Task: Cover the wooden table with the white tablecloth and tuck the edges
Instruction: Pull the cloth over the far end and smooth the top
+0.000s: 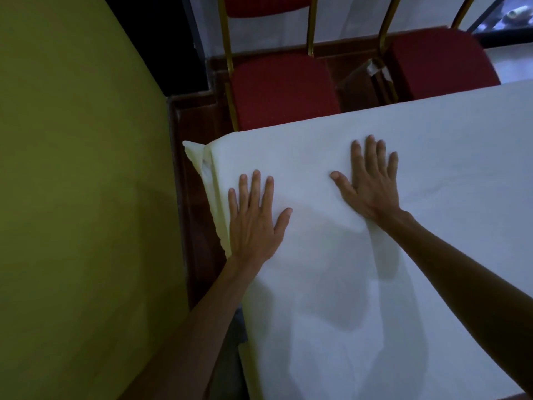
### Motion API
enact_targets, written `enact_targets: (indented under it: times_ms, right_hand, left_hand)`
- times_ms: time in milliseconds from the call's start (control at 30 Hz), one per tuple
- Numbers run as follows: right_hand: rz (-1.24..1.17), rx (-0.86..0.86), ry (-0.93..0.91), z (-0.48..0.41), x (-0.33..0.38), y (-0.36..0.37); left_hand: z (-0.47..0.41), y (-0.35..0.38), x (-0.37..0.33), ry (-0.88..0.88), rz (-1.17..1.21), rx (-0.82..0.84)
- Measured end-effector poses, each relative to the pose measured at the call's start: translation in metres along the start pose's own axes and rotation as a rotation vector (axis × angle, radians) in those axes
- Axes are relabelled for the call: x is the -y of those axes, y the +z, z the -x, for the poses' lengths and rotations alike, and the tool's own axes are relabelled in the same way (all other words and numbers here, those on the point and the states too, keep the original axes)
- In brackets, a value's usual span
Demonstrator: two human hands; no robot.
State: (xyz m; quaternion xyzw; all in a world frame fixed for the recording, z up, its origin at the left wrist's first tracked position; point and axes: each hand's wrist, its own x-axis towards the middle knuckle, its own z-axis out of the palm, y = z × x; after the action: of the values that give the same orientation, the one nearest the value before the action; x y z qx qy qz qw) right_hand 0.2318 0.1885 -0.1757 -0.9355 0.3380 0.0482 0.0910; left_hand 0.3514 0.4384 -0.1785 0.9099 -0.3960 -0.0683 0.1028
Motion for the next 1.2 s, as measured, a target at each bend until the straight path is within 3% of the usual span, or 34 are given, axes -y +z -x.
enact_targets:
  times_ms: [167,400,700,833,1033,1200]
  right_hand:
    - [-0.019,0.022,-0.004,-0.004,0.011,-0.004]
    - [0.042,0.043,-0.223,-0.044,0.086,0.006]
    - [-0.008,0.034,-0.385,-0.097,0.183,0.008]
    - [-0.043,0.025,-0.395,-0.107,0.210,0.007]
    - [0.025,0.000,-0.372,-0.105,0.217,0.013]
    - [0.032,0.005,-0.358,-0.108,0.217,0.012]
  left_hand:
    - [-0.001,0.001,0.003,-0.010,0.004,0.008]
    - [-0.055,-0.006,0.051,-0.021,0.032,-0.008]
    - [-0.111,-0.032,0.150,-0.022,0.306,0.006]
    - [-0.130,-0.045,0.182,0.124,0.246,0.150]
    - [-0.158,-0.028,0.178,0.216,0.265,0.365]
    - [-0.148,-0.009,0.205,0.241,0.323,0.215]
